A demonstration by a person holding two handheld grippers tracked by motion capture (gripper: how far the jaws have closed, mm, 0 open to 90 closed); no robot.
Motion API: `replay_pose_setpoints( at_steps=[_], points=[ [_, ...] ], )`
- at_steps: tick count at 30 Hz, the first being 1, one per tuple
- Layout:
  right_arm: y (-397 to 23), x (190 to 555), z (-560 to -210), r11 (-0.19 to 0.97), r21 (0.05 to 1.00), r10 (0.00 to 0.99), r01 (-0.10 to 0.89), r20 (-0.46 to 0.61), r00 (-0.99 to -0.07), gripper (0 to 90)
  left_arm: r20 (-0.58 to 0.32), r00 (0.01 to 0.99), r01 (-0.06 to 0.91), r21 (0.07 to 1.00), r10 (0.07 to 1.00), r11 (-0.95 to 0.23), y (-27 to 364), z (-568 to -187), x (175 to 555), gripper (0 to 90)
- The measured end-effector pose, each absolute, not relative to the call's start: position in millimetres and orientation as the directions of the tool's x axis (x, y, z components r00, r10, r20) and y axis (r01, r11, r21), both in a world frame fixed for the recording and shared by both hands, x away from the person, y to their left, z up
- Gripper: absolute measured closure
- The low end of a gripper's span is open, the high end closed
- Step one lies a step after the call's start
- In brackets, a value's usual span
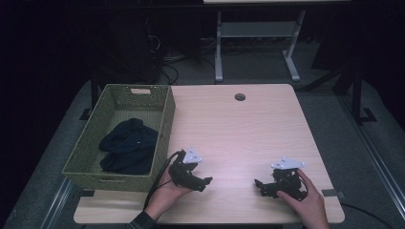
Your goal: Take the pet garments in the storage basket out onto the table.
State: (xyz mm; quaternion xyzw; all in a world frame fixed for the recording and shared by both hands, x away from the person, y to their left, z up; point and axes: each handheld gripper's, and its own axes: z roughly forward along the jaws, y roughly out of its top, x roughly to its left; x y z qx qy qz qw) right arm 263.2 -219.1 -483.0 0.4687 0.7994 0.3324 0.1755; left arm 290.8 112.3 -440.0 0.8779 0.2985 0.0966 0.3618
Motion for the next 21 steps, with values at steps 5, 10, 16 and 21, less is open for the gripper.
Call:
replay_pose_setpoints(
  at_steps=[5,10,16,21],
  points=[
    [-219,263,-483,0.342,0.696,0.864,0.631,0.031,-0.502,0.0,-0.059,0.798,0.466,0.693,0.6,-0.55,116,-435,293,13.2],
    [-219,263,-483,0.342,0.696,0.864,0.631,0.031,-0.502,0.0,-0.064,0.795,0.47,0.693,0.603,-0.546,117,-428,293,13.3],
    [-219,263,-483,0.342,0.696,0.864,0.631,0.031,-0.503,0.0,-0.071,0.794,0.475,0.693,0.604,-0.543,117,-421,292,13.3],
    [-219,263,-483,0.342,0.696,0.864,0.631,0.031,-0.502,0.0,-0.059,0.801,0.464,0.69,0.596,-0.556,116,-415,292,13.4]
  ],
)
